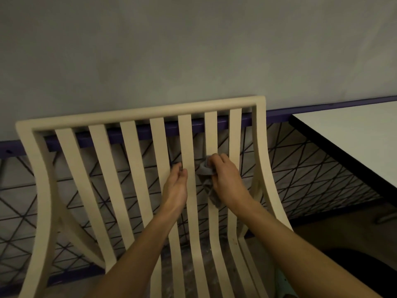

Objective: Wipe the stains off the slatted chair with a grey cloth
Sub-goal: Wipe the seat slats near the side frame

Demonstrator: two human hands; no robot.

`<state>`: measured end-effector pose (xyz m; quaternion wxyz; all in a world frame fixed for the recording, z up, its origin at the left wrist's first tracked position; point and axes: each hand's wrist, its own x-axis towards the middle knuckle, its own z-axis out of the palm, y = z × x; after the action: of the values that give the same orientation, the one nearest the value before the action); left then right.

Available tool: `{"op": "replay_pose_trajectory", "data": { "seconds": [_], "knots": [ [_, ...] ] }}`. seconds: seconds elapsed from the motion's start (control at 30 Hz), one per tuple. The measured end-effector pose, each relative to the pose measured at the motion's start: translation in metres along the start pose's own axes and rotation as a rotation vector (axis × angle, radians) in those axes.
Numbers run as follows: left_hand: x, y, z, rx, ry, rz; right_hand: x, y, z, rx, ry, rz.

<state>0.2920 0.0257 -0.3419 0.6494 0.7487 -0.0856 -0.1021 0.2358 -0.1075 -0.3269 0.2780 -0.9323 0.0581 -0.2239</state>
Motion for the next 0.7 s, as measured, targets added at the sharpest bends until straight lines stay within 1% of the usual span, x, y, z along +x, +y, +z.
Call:
{"op": "replay_pose_trajectory", "data": {
  "seconds": [0.07, 0.23, 0.33, 0.53, 0.7],
  "knots": [
    [0.0, -0.003, 0.001, 0.017, 0.001, 0.0, 0.012, -0.005, -0.012, 0.001, 0.006, -0.013],
    [0.004, 0.005, 0.011, 0.021, -0.004, -0.009, 0.067, -0.027, -0.06, 0.0, 0.155, -0.148],
    [0.001, 0.005, 0.005, 0.033, 0.005, -0.021, 0.079, -0.033, -0.064, 0.014, 0.21, -0.21],
    [0.008, 0.021, 0.005, 0.021, 0.004, 0.006, 0.085, -0.037, -0.057, 0.072, 0.334, -0.181],
    [0.002, 0.012, 0.011, 0.016, -0.01, 0.02, 0.045, -0.017, -0.032, 0.052, 0.281, -0.125]
  ]
}}
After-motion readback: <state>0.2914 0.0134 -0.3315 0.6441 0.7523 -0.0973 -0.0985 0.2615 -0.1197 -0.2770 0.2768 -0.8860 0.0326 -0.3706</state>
